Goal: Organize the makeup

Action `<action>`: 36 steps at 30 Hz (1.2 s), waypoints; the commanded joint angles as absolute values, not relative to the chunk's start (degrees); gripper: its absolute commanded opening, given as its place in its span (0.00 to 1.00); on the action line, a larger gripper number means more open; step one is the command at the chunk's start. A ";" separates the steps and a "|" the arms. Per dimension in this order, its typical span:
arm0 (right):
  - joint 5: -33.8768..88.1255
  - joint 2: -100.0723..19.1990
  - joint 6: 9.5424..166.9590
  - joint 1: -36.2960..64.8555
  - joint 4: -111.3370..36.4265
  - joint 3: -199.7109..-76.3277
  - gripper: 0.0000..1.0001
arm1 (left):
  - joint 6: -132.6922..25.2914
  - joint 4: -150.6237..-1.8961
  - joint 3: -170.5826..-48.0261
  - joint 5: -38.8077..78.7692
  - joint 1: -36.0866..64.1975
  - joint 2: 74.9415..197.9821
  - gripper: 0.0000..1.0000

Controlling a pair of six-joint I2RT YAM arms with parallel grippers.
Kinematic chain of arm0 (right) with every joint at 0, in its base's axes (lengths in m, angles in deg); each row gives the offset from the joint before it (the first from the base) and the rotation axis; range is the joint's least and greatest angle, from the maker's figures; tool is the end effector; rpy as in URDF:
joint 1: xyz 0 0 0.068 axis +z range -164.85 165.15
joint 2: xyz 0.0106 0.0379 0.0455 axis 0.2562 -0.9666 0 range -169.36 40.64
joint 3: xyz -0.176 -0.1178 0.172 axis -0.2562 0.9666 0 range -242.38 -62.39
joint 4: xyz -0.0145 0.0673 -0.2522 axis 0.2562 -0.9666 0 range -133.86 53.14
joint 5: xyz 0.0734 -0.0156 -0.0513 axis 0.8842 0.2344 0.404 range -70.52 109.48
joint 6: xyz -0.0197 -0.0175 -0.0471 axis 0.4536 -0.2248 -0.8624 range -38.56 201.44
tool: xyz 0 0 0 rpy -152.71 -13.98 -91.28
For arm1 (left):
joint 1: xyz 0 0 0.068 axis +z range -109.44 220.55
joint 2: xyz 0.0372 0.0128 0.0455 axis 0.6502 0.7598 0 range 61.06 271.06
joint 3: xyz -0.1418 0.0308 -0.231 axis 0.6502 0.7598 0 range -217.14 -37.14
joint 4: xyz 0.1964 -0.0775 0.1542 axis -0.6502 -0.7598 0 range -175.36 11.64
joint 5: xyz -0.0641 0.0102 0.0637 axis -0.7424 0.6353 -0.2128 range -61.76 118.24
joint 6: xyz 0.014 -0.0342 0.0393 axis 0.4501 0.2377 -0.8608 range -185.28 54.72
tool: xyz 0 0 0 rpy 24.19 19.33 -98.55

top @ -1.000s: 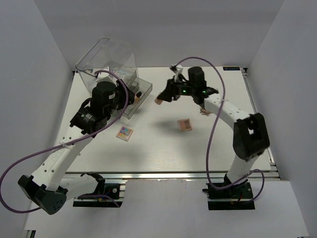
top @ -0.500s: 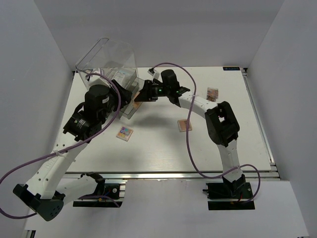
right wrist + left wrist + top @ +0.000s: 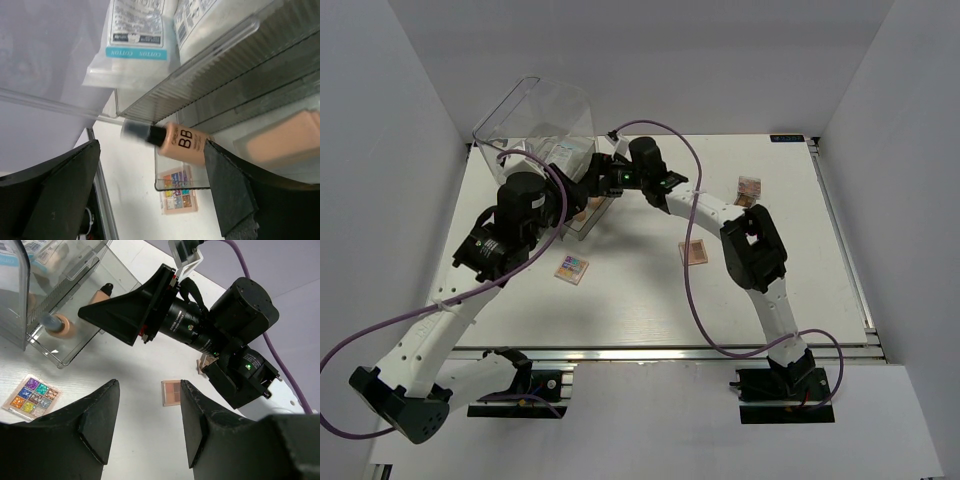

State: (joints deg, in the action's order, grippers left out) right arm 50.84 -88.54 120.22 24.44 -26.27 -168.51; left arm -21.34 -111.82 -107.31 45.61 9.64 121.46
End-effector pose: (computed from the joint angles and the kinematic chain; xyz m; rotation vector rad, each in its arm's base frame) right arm 0.4044 0.3548 0.2548 -0.4500 1.9564 1.4173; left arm 0.1940 -0.1038 0.4004 -0.4242 1.9606 -0.5505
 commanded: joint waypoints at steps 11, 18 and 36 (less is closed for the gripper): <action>60.42 -79.34 97.92 21.63 -21.04 -165.84 0.89 | -21.42 -112.03 -106.84 45.91 9.70 120.30 0.60; 68.97 -75.55 78.48 26.10 -27.01 -159.94 0.03 | -20.72 -112.03 -102.79 46.00 9.62 118.62 0.46; 46.60 -85.91 76.95 33.32 -25.01 -166.18 0.00 | -18.61 -116.24 -102.35 50.74 9.71 113.79 0.43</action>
